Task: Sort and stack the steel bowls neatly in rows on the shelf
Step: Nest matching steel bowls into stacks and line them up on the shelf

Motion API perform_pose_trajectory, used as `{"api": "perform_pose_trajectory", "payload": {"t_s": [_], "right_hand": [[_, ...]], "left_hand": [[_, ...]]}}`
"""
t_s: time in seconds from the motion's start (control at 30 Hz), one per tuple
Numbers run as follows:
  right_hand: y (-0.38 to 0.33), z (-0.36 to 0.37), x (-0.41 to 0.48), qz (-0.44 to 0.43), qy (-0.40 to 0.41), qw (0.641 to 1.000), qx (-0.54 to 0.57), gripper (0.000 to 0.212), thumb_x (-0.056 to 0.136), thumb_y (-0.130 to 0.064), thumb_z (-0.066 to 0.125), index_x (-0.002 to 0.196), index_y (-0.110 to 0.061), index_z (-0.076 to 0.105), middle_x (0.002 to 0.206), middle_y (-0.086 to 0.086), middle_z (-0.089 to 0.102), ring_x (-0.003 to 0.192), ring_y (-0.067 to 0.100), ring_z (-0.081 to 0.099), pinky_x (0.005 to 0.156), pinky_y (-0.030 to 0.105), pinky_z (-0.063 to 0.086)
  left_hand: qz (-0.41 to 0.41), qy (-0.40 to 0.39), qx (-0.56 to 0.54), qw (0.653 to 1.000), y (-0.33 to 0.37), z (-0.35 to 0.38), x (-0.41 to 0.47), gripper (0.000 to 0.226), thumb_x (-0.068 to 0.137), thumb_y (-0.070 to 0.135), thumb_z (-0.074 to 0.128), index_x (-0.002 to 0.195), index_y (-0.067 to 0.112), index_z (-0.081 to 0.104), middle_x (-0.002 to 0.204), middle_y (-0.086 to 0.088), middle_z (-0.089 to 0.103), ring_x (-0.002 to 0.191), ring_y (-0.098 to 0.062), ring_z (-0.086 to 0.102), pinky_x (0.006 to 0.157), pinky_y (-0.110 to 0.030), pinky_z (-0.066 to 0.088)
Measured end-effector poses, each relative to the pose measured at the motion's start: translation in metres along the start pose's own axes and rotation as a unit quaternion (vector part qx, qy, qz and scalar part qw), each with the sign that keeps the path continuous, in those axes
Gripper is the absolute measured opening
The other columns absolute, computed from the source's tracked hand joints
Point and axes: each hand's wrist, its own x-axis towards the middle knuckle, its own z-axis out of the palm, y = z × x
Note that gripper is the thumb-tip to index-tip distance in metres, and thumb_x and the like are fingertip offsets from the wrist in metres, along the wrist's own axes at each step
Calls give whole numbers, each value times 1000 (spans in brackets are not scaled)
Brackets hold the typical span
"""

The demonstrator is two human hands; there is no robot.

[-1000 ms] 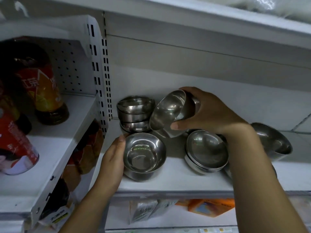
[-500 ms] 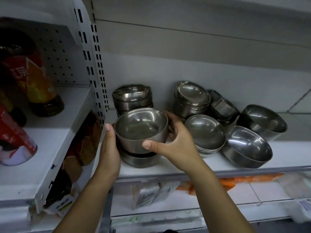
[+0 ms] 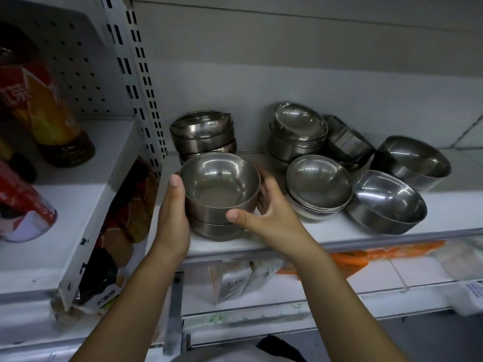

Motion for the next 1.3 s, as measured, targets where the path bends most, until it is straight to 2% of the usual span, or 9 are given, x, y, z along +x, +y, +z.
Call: {"api": "perform_pose_trajectory", "payload": {"t_s": [0.3,0.43,0.63,0.73,0.83,0.93,1.07,1.17,1.3], "right_hand": [[-6,-11,-3,-14,1,1000,-21,81,72,-28,85,138,-36,40,136,-24,55,132,-5,49,107,16,39],[-10,-24,-12,-33,55,997,-50,81,62,-49,85,132,-42,45,132,-27,56,131,-5,50,110,22,40],[-25,-61,-37,-58,183,981,-35,56,73,-35,83,123,-14,68,120,-3,72,113,7,67,100,27,53],[-28,-88,-50,-72,250,963,-65,30,82,-21,82,109,-14,73,104,-4,75,97,7,72,86,21,56],[-25,-114,-61,-67,270,948,-155,20,84,-26,81,101,-19,74,98,-9,72,94,6,68,82,19,54],[-15,-139,-72,-73,277,914,-286,23,83,-35,80,101,-22,74,99,-17,64,106,12,61,91,22,49],[2,-168,-79,-38,281,874,-394,36,81,-43,80,104,-15,75,105,0,70,108,25,61,92,50,50],[6,-178,-78,-12,262,863,-432,37,79,-50,79,96,-16,77,96,3,74,100,26,64,92,48,48],[6,-176,-78,-44,253,871,-418,24,84,-39,78,79,-15,76,75,1,70,83,27,63,86,48,48]], "left_hand": [[-16,27,61,998,3,6,-3,40,102,62,32,112,40,64,111,20,70,107,10,62,93,-20,43],[-21,75,74,994,10,21,-8,31,107,52,35,114,36,61,107,17,64,101,3,58,80,-21,42],[-43,122,36,991,-1,49,-20,62,88,76,34,125,36,63,120,10,67,114,-8,60,87,-29,45],[-32,144,22,989,-8,60,-30,77,74,86,33,128,39,63,129,12,65,122,-9,58,107,-36,44],[-15,157,25,987,-10,70,-35,84,76,87,34,136,35,61,135,10,64,128,-10,56,114,-38,42],[0,146,36,989,-8,77,-39,83,76,87,33,134,35,61,134,11,63,127,-7,55,110,-31,41],[14,121,76,990,-10,84,-44,35,102,66,30,117,46,54,115,27,57,111,11,51,98,-16,38],[30,112,100,988,-9,87,-50,27,108,53,25,122,44,46,108,34,49,98,22,44,81,-4,33],[44,110,131,984,-10,84,-51,38,107,55,26,129,35,50,111,29,52,102,15,47,81,-5,33]]}}
